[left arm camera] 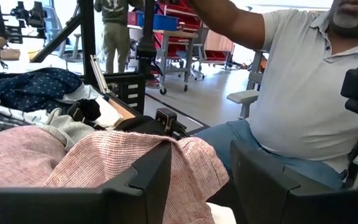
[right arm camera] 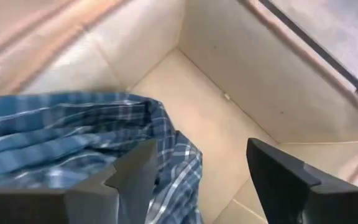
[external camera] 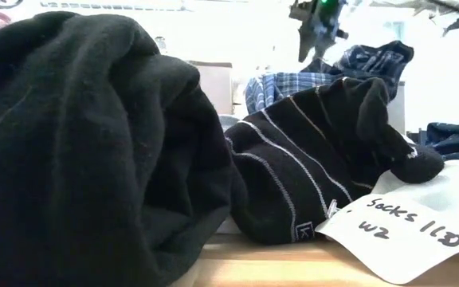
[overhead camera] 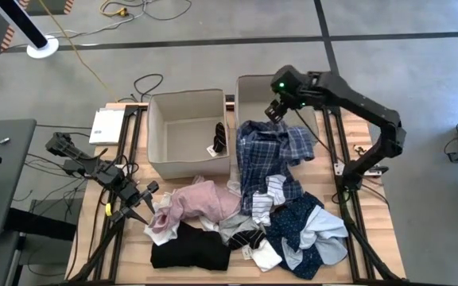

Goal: Sort clothes
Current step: Put the blue pants into the right white laundry bin

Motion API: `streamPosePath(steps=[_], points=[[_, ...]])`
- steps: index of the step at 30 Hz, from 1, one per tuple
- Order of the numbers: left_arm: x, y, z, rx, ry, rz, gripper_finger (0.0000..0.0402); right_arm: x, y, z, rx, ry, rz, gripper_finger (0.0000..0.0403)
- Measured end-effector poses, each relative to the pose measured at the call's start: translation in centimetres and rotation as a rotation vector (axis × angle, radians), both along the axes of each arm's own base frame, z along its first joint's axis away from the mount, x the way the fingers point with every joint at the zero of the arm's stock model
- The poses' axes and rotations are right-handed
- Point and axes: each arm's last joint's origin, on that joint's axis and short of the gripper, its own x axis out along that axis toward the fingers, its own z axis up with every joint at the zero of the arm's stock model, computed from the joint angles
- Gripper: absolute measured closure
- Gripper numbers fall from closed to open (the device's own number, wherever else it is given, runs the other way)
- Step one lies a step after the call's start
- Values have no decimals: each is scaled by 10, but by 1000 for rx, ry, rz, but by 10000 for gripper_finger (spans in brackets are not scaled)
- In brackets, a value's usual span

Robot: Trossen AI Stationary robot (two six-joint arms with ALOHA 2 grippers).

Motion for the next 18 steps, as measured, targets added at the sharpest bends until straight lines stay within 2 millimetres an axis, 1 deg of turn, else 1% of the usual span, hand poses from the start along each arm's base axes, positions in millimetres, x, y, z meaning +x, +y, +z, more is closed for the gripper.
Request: streamPosePath(steps=[4,8,11,14,18], points=[[0,0,0,7,-7,0,244,-5,26,25,12,-22,46,140],[0,0,0,7,-7,0,244,-8,62,36,64,-13,98,140],[0,0,0,7,-7,0,244,-10,94,34,124,17,118,140],[0,0,0,8,-7,7,244,-7,129,31,169,-17,155,140],[1,1,0,11,-4,67,244,-7,172,23,200,-35,172,140]])
